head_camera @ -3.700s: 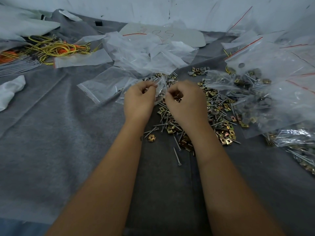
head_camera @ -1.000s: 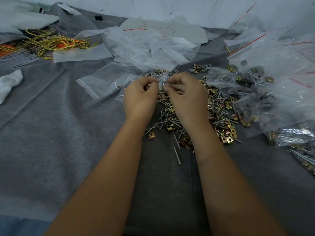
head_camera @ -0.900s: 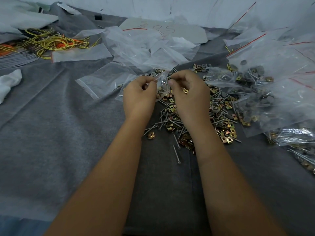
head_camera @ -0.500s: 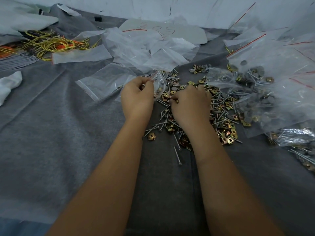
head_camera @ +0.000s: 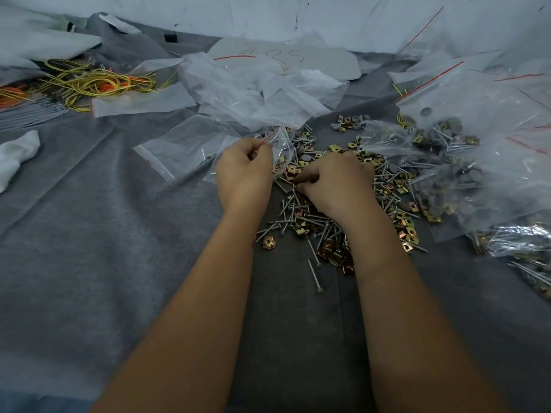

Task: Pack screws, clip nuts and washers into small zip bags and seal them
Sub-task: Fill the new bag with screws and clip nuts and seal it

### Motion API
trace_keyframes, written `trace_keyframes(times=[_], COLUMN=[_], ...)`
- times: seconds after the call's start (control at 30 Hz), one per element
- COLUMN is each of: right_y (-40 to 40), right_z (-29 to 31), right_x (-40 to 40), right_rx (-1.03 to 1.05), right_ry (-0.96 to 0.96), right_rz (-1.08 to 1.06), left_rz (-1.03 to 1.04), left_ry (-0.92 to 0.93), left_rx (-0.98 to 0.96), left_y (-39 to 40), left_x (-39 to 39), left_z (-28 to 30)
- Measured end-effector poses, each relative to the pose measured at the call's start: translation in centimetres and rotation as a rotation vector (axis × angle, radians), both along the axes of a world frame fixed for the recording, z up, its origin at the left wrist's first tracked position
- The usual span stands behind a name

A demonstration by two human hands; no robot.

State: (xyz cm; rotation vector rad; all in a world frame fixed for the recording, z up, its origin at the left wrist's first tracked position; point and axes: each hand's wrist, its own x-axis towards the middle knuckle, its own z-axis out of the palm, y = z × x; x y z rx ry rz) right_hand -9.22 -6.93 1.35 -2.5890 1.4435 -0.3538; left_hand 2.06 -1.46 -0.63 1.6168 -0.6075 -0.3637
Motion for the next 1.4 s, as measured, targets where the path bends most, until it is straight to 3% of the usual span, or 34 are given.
trace_keyframes(times=[0.27,0.43,0.57,0.63,0.9,1.03,1.23,1.4], right_y=[0.3,0.3,0.8,0.9,0.5,-0.3,0.3,-0.1], right_z=[-0.7,-0.2,0.4,0.5,0.2,-0.1,0.0,0.5], right_x=[0.2,-0.1,-0.1,0.0,-0.4,-1.3,-1.5,-2.6], right_rx=[-0.039,0.123,0.156,0.195,0.136,0.037,0.07,0.157], right_ry=[-0.084,-0.627,-0.92,-0.978,-0.866,-0.581,-0.113,-0.168], right_rz=[0.02,-0.011,0.018,0.037,0.041,-0.051,0.146,0.052], left_rz=[-0.007,-0.013,-0.049,-0.071,-0.08,-0.07,-0.069,-0.067], left_ry=[-0.006,-0.044,-0.088,-0.111,-0.084,-0.075,-0.058,-0.048], left_rx=[0.006,0.031,0.037,0.034,0.011,0.019,0.007,0.001], left_y=[-0.1,0.0,0.1,0.3,0.3,0.1,0.1,0.1], left_x=[0.1,0.0,-0.1,-0.3,-0.2,-0.1,0.0,0.1], left_z=[0.0,0.0,0.1,0.1,-0.1,-0.2,-0.1,0.0])
